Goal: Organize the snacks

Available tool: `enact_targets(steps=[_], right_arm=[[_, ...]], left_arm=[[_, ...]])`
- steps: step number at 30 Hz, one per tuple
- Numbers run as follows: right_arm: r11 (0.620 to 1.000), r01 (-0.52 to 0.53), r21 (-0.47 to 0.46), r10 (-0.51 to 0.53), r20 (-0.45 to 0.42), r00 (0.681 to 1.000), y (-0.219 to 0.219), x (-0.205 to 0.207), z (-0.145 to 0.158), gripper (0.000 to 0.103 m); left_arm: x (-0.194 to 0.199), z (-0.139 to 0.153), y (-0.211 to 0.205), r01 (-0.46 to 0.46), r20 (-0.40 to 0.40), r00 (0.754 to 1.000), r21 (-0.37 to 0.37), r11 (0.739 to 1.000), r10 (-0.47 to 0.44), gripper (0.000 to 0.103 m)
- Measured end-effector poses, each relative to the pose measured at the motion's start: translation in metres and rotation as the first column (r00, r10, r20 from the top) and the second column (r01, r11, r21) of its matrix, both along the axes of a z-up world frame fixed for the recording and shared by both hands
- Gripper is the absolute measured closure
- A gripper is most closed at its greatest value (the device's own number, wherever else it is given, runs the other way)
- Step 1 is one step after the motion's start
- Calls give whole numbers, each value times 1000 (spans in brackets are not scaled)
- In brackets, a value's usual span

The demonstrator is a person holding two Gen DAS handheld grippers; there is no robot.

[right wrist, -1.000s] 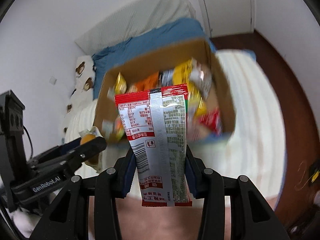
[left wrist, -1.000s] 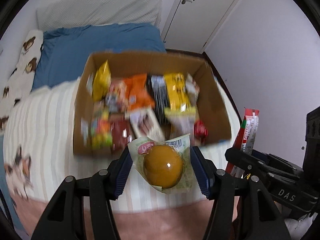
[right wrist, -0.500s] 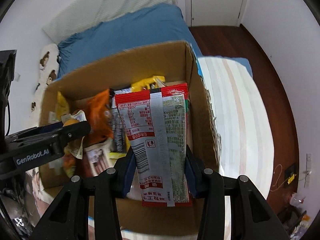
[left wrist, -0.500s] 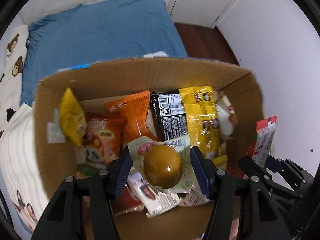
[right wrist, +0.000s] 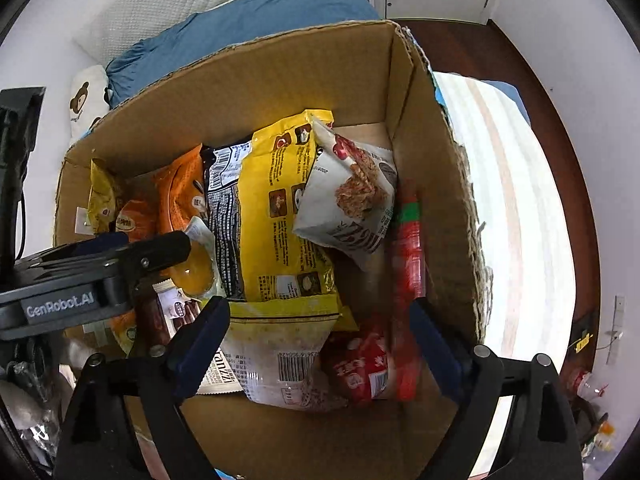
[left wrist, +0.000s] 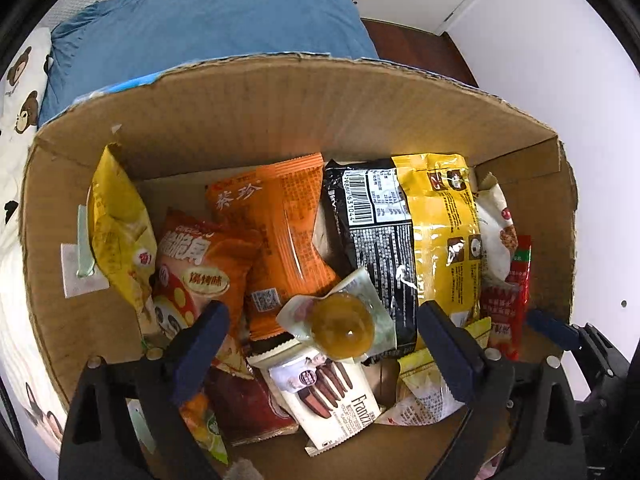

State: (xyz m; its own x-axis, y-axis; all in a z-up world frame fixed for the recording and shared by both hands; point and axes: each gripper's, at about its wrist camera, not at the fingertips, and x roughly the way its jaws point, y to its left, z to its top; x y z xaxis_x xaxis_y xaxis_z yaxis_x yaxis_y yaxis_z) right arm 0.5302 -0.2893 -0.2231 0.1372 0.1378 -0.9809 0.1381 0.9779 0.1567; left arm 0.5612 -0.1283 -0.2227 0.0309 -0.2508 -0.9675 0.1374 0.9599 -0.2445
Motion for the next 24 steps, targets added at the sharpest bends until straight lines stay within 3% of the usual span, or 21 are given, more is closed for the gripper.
enact_targets(steps=[13,24], right_arm=[[1000,2,-12,-1,64,998,4,-29,21,9],[1000,-4,-30,11,223,975,16,-100,72,9]], left_arm=[[-55,40,24,-54,148,988,33,998,48,7],[-143,91,38,-97,338,938,64,993,70,7]])
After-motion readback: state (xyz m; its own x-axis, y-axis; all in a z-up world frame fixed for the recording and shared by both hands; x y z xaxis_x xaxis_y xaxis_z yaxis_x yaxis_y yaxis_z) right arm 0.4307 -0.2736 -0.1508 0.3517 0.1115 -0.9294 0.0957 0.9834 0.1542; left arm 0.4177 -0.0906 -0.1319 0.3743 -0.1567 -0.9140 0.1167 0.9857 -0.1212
